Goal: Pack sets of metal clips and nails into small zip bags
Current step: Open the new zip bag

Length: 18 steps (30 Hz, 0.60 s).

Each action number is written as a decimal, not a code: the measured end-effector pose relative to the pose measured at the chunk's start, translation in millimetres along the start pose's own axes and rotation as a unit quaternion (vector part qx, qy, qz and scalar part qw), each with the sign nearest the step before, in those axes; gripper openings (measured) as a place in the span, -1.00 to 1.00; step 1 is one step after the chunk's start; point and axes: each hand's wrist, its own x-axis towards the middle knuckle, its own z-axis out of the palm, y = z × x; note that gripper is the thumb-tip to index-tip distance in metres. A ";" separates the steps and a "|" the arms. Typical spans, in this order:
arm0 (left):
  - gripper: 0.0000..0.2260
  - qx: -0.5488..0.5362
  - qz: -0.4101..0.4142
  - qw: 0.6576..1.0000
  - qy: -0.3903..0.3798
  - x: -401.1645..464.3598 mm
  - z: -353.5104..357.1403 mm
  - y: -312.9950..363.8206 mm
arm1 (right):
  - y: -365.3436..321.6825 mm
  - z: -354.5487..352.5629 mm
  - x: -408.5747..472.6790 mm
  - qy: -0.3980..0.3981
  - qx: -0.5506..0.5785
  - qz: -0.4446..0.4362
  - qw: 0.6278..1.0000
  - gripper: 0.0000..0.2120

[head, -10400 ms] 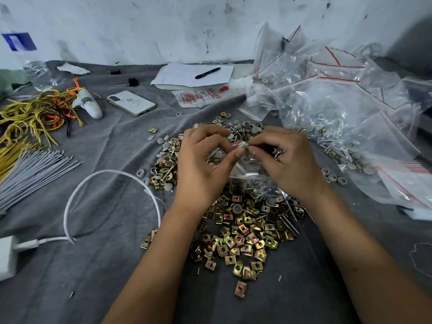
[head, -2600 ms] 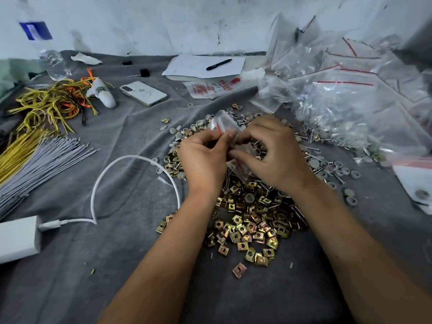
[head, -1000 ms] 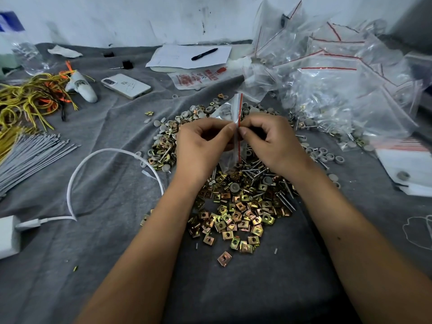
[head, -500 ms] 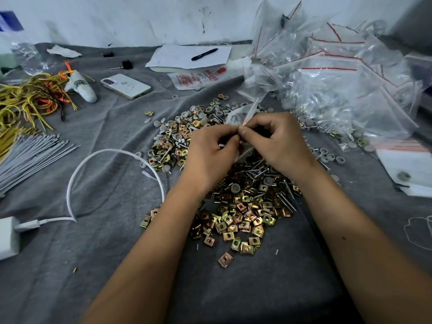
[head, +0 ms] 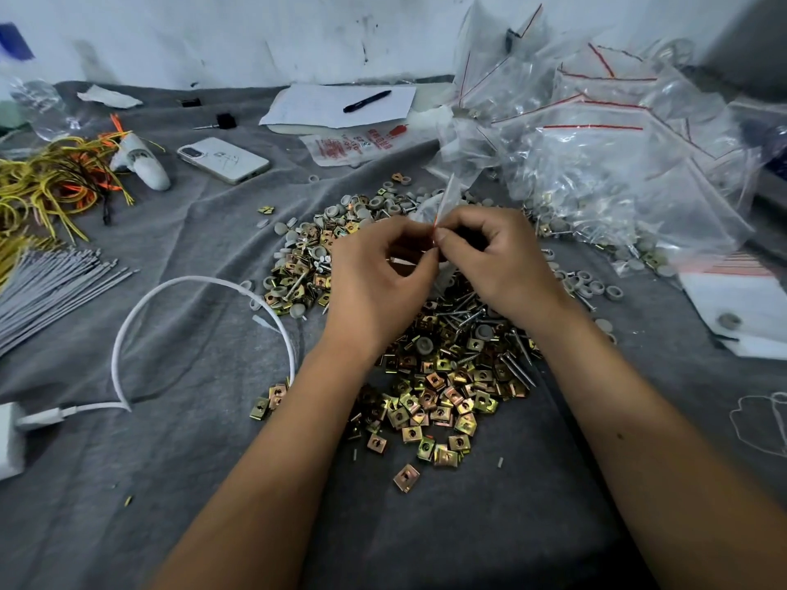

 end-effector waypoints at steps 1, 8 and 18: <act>-0.87 -0.007 -0.007 1.000 -0.009 0.5 -0.6 -0.4 | 0.1 -0.4 0.4 -0.005 0.003 0.001 1.000 -0.86; -0.91 -0.067 -0.097 0.992 -0.034 1.7 -2.2 -3.0 | -0.1 -1.0 0.2 -0.026 -0.008 -0.013 1.000 -0.85; -0.83 -0.162 -0.165 0.973 0.024 2.5 -0.1 -4.7 | -3.4 6.5 -2.0 0.004 -0.020 0.013 1.000 -0.67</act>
